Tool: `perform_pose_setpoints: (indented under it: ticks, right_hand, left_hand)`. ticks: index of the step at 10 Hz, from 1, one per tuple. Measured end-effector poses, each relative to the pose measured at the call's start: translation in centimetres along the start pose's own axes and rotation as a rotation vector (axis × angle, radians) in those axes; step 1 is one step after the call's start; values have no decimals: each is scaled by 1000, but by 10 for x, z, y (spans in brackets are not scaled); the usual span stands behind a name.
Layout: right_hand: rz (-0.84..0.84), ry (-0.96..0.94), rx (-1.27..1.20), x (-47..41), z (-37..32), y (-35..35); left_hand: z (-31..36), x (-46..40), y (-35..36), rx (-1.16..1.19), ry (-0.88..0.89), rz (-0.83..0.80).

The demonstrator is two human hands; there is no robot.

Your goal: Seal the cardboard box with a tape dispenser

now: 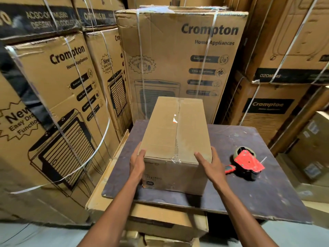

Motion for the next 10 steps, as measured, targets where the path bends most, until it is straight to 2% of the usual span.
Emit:
perform_pose_setpoints:
  ticks: [3, 5, 6, 7, 8, 9, 10]
  right_hand:
    - [-2, -8, -21, 71, -6, -13]
    - [-14, -5, -6, 89, -6, -17]
    - [-11, 1, 62, 90, -7, -17]
    - [27, -65, 174, 97, -8, -14]
    - [73, -66, 387, 119, -12, -10]
    - [77, -228, 595, 159, -29, 0]
    - [-24, -352, 695, 199, -44, 19]
  left_hand:
    - [1, 45, -32, -90, -24, -24]
    - [11, 67, -47, -437, -50, -196]
    - [20, 82, -52, -597, -77, -228]
    - [28, 105, -55, -929, 76, -293]
    - [45, 138, -58, -1172, 240, -294]
    - [60, 172, -65, -1279, 456, -297]
    - [58, 193, -77, -1331, 546, -371]
Point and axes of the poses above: each hand's wrist, its own x-axis away from the middle knuckle, its own y-axis out of the palm, z = x × y, the point moved 5 cm from there along -x, towards the middle knuckle, and after that the axes turned 7 degrees about x, right-handed, at the moved point
